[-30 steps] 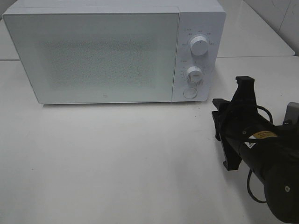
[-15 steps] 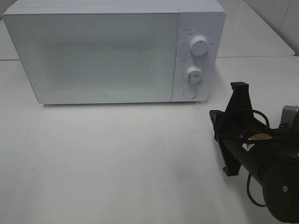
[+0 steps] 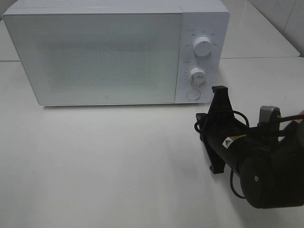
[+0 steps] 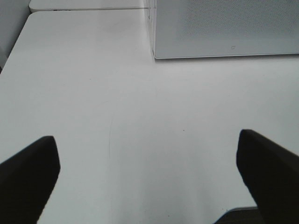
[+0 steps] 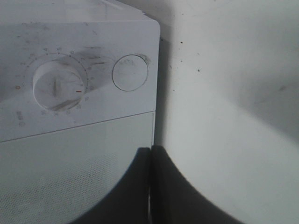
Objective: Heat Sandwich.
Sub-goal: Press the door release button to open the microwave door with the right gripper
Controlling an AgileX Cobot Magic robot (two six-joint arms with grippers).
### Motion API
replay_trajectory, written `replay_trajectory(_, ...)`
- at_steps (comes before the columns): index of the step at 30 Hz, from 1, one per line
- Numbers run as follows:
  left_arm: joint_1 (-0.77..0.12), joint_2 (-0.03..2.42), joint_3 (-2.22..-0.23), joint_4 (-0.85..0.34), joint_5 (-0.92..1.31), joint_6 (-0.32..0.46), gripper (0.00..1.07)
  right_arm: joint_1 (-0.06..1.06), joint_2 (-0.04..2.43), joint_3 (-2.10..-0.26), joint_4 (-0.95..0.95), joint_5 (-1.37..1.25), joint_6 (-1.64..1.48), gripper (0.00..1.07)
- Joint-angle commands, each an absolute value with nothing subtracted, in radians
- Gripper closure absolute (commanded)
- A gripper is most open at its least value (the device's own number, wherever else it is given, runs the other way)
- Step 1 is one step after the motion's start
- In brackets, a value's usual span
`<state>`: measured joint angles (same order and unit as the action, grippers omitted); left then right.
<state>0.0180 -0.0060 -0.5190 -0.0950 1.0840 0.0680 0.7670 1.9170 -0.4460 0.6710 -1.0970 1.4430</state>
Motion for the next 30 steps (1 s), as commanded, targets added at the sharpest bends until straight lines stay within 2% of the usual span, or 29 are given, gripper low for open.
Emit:
replay_trajectory(1,0.021,-0.028,-0.518,-0.101,1.071,0.064,0.09,0.704,1.935,-0.499,0.597,-1.056,1.455,1.07)
replay_trajectory(16,0.021,-0.028,-0.518,-0.101,1.071,0.064,0.09,0.549,2.026,-0.676,0.502,-0.924,1.454,1.07)
replay_trajectory(30,0.021,-0.028,-0.518,-0.101,1.071,0.064,0.09,0.490,2.104,-0.794,0.462,-0.883,1.440,1.07)
